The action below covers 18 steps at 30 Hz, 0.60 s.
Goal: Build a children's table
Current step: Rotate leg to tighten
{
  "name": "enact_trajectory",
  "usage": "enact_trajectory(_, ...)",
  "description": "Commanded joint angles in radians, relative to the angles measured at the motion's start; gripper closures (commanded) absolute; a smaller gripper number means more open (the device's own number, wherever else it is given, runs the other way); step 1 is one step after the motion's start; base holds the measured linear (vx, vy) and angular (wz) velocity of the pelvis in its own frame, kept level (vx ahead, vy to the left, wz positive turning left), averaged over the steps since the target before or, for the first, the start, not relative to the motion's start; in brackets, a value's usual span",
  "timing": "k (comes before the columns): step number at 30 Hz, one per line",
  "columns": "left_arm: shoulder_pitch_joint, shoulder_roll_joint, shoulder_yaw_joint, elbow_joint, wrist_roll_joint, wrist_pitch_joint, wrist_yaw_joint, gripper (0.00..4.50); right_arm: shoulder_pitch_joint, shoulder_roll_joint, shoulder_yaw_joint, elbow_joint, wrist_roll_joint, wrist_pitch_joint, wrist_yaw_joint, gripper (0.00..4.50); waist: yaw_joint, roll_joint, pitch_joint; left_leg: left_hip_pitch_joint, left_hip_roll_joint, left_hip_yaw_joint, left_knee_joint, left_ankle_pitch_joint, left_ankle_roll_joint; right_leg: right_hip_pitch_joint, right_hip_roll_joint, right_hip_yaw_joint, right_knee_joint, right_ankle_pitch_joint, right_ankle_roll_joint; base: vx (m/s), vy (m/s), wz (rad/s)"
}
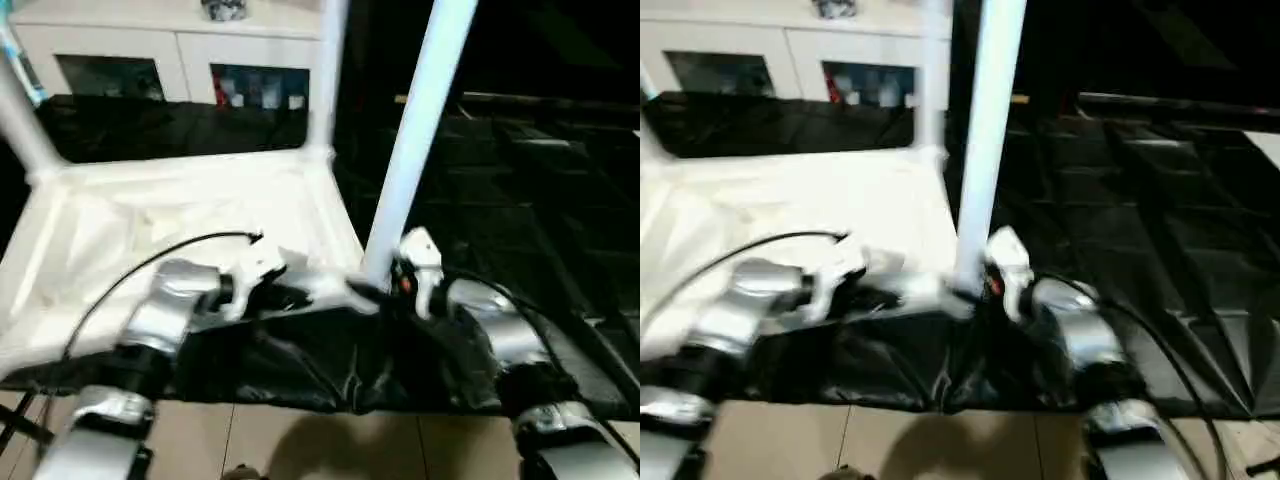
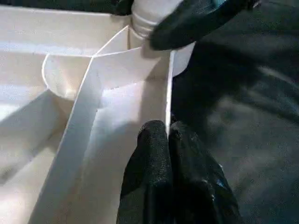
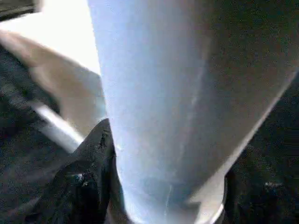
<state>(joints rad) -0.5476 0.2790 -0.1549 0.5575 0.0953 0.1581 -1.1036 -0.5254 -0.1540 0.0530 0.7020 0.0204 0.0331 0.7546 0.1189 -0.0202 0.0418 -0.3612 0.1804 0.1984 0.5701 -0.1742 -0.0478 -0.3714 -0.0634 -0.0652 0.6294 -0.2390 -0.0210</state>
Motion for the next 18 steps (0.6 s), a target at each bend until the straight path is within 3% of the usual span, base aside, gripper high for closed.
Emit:
enact_trajectory(1,-0.054,-0.111,-0.04,-0.008,-0.031,-0.007,0.095,4.5,-0.004,0.118,0.103,0.044,-0.035,0.008,-0.025,1.84,-0.003,-0.008,-0.047,0.016,0.066,-0.034,-0.067,-0.194,0.009,0.027,-0.105,0.061,-0.09,-0.168,-0.191,0.0,0.0,0.0)
enact_trajectory(3,-0.059,-0.139,-0.045,-0.001,-0.013,0.002,0.155,4.5,-0.025,0.159,0.073,0.085,-0.03,0.026,-0.127,1.84,-0.003,-0.006,-0.048,0.015,0.065,-0.033,-0.065,-0.168,0.018,0.028,-0.105,0.062,-0.088,-0.13,-0.196,0.0,0.0,0.0)
enact_trajectory(6,-0.058,-0.168,-0.044,-0.001,0.004,0.018,0.202,4.5,-0.044,0.196,0.074,0.122,-0.044,0.01,-0.194,1.84,-0.005,-0.005,-0.048,0.014,0.064,-0.032,-0.064,-0.165,0.025,0.029,-0.104,0.06,-0.087,-0.109,-0.198,0.0,0.0,0.0)
enact_trajectory(7,-0.054,-0.173,-0.045,-0.005,0.003,0.02,0.197,4.5,-0.044,0.203,0.081,0.122,-0.048,0.0,-0.186,1.84,-0.006,-0.005,-0.046,0.013,0.064,-0.032,-0.064,-0.172,0.026,0.029,-0.105,0.061,-0.089,-0.12,-0.196,0.0,0.0,0.0)
enact_trajectory(8,-0.053,-0.175,-0.045,-0.007,0.004,0.02,0.195,4.5,-0.046,0.21,0.083,0.124,-0.047,-0.005,-0.179,1.49,-0.005,-0.003,-0.045,0.014,0.064,-0.032,-0.065,-0.188,0.026,0.028,-0.105,0.061,-0.092,-0.141,-0.189,0.0,0.0,0.0)
enact_trajectory(10,-0.051,-0.174,-0.049,-0.01,0.003,0.016,0.187,4.5,-0.049,0.222,0.071,0.124,-0.031,0.001,-0.157,1.28,-0.005,0.0,-0.045,0.014,0.066,-0.034,-0.067,-0.197,0.022,0.028,-0.106,0.062,-0.093,-0.153,-0.183,0.0,0.0,0.0)
enact_trajectory(13,-0.048,-0.16,-0.051,-0.018,-0.007,0.007,0.157,4.5,-0.051,0.211,0.075,0.113,-0.033,-0.011,-0.137,1.04,-0.007,0.001,-0.045,0.015,0.066,-0.034,-0.07,-0.209,0.017,0.028,-0.104,0.062,-0.092,-0.146,-0.183,0.0,0.0,0.0)
enact_trajectory(14,-0.045,-0.144,-0.052,-0.026,-0.015,-0.007,0.128,4.5,-0.052,0.19,0.082,0.101,-0.032,-0.03,-0.108,0.77,-0.008,0.001,-0.045,0.015,0.067,-0.035,-0.07,-0.21,0.015,0.028,-0.105,0.062,-0.092,-0.144,-0.185,0.0,0.0,0.0)
enact_trajectory(17,-0.041,-0.133,-0.051,-0.031,-0.024,-0.016,0.101,4.5,-0.047,0.169,0.089,0.081,-0.012,-0.036,-0.045,0.77,-0.008,0.001,-0.048,0.014,0.066,-0.034,-0.068,-0.2,0.022,0.032,-0.105,0.062,-0.09,-0.121,-0.189,0.0,0.0,0.0)
enact_trajectory(18,-0.036,-0.116,-0.052,-0.039,-0.039,-0.022,0.055,4.5,-0.031,0.139,0.107,0.041,0.014,-0.036,0.059,0.77,-0.005,-0.002,-0.05,0.012,0.065,-0.033,-0.064,-0.169,0.041,0.036,-0.103,0.06,-0.084,-0.065,-0.195,0.0,0.0,0.0)
